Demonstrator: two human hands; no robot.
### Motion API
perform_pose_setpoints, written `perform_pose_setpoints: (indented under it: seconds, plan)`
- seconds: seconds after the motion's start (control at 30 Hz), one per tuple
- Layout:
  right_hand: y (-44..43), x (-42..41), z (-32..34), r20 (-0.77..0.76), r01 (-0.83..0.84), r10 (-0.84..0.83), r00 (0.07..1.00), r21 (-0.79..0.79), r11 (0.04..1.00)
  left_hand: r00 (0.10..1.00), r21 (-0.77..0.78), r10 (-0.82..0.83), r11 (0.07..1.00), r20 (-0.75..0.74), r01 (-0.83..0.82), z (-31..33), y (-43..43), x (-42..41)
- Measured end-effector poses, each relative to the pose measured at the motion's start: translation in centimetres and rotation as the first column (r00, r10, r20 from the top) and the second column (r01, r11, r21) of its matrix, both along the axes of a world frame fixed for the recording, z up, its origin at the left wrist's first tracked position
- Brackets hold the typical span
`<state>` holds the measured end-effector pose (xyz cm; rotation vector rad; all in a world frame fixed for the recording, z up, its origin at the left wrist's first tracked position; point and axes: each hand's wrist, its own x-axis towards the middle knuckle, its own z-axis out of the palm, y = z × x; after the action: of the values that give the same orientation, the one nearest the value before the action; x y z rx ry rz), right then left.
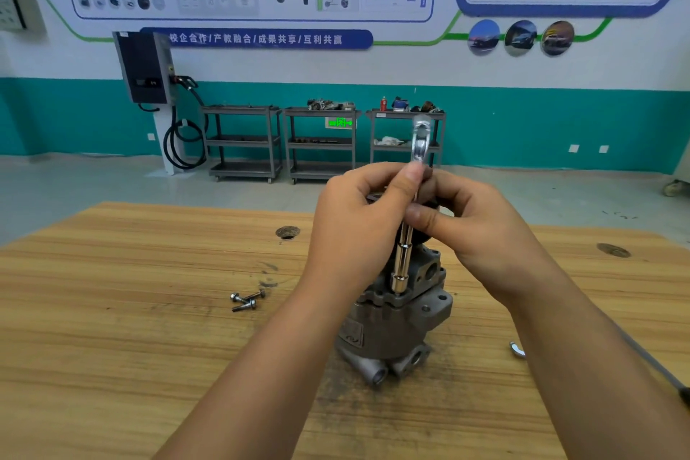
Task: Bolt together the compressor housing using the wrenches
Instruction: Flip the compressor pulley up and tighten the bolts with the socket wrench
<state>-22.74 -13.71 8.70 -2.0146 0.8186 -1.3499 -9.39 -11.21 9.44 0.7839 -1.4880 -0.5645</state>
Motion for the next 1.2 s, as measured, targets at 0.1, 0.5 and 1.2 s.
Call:
perform_pose_setpoints:
  seconds: [0.1, 0.5, 1.2]
  plan:
    - [0.2, 0.5, -0.1, 0.032, 0.054, -0.052, 0.998, -0.048, 0.997, 0.999, -0.047, 0.019, 0.999, -0.049, -0.021, 0.0, -0.1, 0.1]
    - [0.4, 0.4, 0.1, -0.022, 0.027, -0.027, 0.999, -0.016, 1.000, 0.998, -0.075, 0.062, 0.995, 0.027, -0.060, 0.0, -0.3, 0.2]
    - [0.4, 1.1, -0.4, 0.043, 0.080, -0.077, 0.996, -0.073, 0.994, 0.992, -0.015, 0.084, 0.996, -0.095, -0.085, -0.3, -0.2, -0.1]
